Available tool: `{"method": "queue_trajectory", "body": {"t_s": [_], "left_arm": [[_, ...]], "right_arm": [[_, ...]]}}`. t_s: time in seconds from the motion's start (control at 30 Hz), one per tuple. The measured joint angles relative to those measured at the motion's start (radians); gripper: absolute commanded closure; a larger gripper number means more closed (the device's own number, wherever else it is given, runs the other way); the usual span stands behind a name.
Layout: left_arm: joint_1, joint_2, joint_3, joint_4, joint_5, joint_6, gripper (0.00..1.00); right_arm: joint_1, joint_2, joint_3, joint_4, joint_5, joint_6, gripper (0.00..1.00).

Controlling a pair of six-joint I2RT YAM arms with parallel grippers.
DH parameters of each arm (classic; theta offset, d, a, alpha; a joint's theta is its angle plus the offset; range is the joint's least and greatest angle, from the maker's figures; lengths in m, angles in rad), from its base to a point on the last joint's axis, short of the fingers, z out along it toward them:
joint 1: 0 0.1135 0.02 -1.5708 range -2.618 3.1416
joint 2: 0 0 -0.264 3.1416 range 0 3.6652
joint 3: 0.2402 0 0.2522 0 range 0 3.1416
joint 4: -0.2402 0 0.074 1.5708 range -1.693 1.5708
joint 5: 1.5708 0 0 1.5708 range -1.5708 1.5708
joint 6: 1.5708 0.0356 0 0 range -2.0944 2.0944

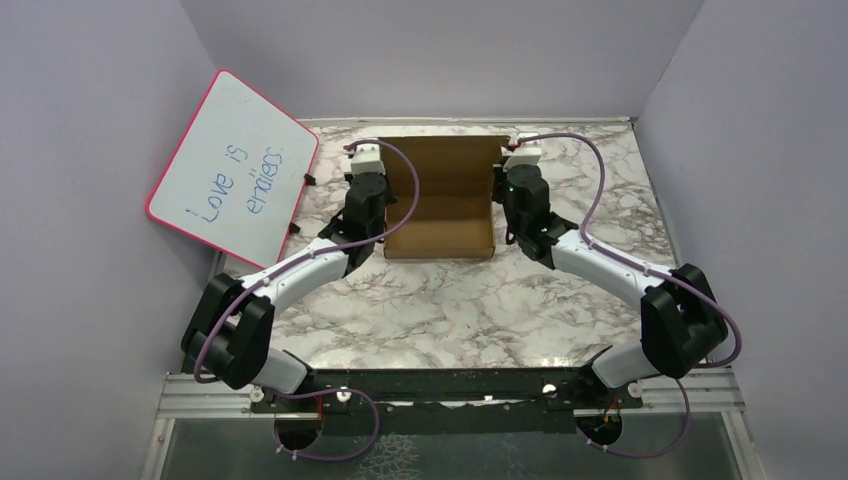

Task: Fold the paper box

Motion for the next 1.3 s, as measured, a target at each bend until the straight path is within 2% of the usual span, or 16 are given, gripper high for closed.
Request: {"method": "queue_trajectory", "body": {"t_s": [0.47,1.3], "left_arm": [[-0.042,0.097,0.108,0.003,-0.129,-0.041,0.89],[-0.056,0.151,0.131,-0.016,-0.156,-0.164,0.92]], "right_arm": [[0.061,0.157,0.153,-0.018,0.256,0.068,0.91],[0.1,0.204,0.179,-0.023,0.375,0.14,0.91]]}}
